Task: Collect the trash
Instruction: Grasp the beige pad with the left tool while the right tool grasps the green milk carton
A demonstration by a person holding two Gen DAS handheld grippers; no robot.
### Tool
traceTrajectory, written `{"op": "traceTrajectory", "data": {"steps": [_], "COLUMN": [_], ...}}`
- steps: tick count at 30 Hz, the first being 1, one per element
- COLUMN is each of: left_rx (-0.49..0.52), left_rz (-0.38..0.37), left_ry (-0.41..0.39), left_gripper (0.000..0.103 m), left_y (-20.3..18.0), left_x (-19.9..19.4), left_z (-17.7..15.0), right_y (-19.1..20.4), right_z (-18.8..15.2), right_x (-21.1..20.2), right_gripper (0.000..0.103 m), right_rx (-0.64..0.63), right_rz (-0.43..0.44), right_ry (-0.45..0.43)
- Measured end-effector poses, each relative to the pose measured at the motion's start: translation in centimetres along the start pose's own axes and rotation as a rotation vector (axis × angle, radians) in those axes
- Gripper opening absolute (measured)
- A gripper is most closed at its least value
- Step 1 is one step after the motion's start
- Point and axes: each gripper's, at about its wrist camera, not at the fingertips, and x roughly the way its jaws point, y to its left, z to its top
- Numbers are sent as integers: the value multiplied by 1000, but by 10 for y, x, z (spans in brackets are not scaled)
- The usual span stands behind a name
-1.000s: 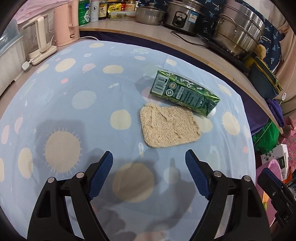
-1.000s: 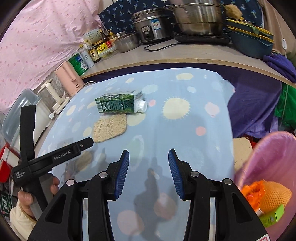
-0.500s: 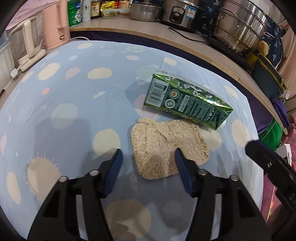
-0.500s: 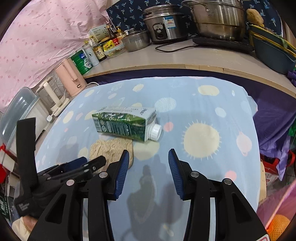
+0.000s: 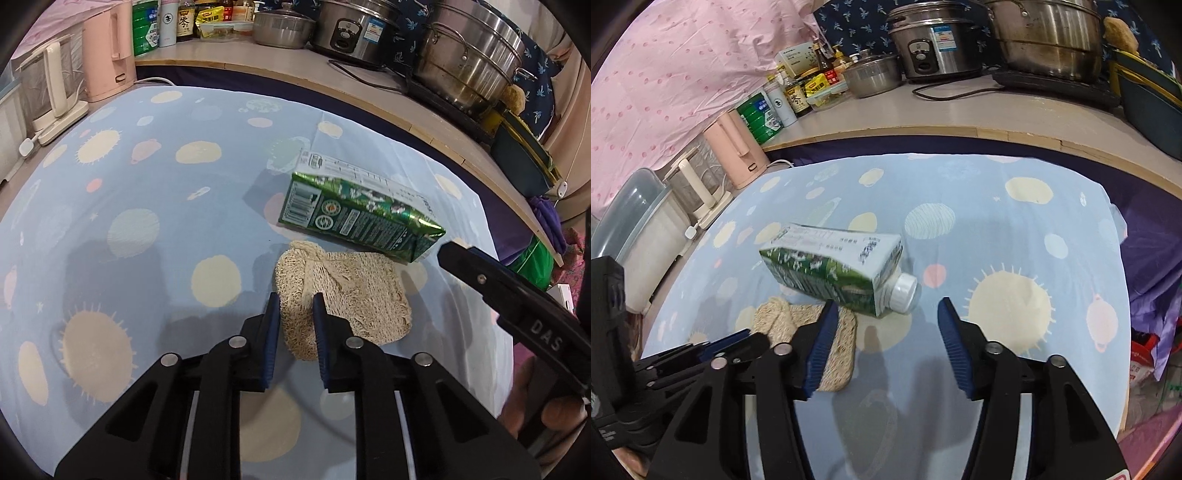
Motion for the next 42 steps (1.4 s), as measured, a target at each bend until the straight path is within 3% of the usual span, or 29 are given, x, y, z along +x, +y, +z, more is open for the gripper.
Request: {"op": "traceTrajectory", "data": {"steps": [6, 14, 19, 23, 30, 33, 38, 42], "left_rx": [-23, -52, -52, -75, -102, -106, -107, -107], "left_rz": [13, 47, 118, 138, 152, 155, 154, 149], "left_ry": [-1, 10, 9, 15, 13, 15, 17, 14], "left_gripper": [17, 17, 17, 17, 17, 17, 17, 17], "left_y": [12, 26, 32, 41, 51, 52, 52, 52], "left_x": [-14, -17, -15, -14, -17, -16, -15, -19], "left_z": [-4, -10, -7, -7, -8, -9, -8, -8], "right_y": [8, 13, 21, 33, 53, 61, 62, 62], "right_z": [16, 39, 43, 31, 8, 2, 1, -2], "right_x": [14, 39, 47, 39, 27, 31, 46, 42], "right_gripper": [70, 72, 73, 64, 64, 64, 55, 54], "right_rx": [-116, -227, -275, -313, -353, -374, -328, -291], "right_rz": [17, 100, 169, 180, 220, 195, 171, 161], "right_ry": [-8, 38, 94, 103, 127, 123, 127, 110]}}
